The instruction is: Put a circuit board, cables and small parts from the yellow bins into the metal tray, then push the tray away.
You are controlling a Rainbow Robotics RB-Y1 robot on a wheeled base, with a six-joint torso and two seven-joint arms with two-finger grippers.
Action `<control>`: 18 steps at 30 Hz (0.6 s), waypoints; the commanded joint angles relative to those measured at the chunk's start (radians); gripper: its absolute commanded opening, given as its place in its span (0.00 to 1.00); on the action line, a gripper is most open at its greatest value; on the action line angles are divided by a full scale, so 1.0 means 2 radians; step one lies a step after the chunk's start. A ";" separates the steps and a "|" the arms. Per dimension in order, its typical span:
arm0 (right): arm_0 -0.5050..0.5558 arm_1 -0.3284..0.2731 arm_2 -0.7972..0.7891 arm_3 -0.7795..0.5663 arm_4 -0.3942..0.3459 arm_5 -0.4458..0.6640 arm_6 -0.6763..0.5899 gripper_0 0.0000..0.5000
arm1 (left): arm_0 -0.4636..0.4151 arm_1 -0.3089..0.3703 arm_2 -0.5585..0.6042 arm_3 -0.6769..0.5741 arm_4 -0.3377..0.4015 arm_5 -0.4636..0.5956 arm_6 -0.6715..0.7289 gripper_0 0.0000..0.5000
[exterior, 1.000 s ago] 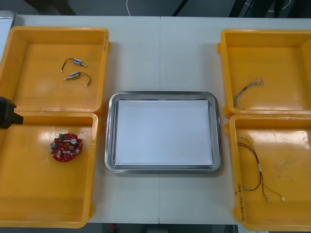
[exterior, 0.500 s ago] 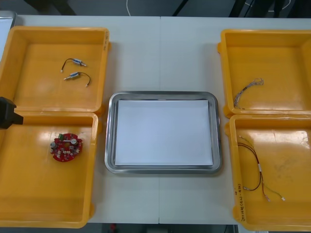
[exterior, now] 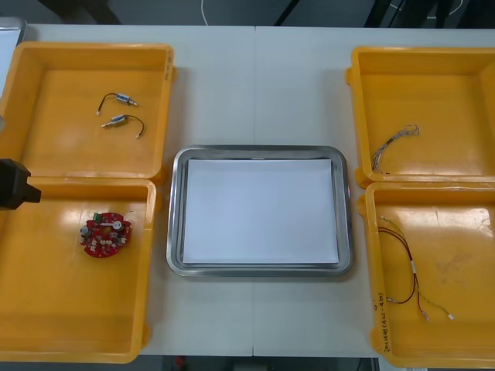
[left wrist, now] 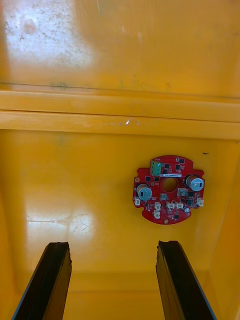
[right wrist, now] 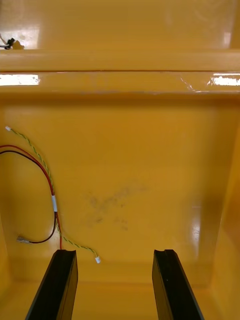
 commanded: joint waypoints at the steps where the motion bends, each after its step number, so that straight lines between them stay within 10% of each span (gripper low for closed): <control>1: 0.043 -0.008 0.011 -0.067 0.012 0.001 -0.044 0.87 | 0.005 0.010 -0.023 -0.004 -0.006 0.003 -0.004 1.00; 18: 0.084 0.032 0.074 -0.134 0.029 0.001 -0.135 0.86 | 0.010 0.010 -0.082 0.029 -0.021 0.003 0.026 1.00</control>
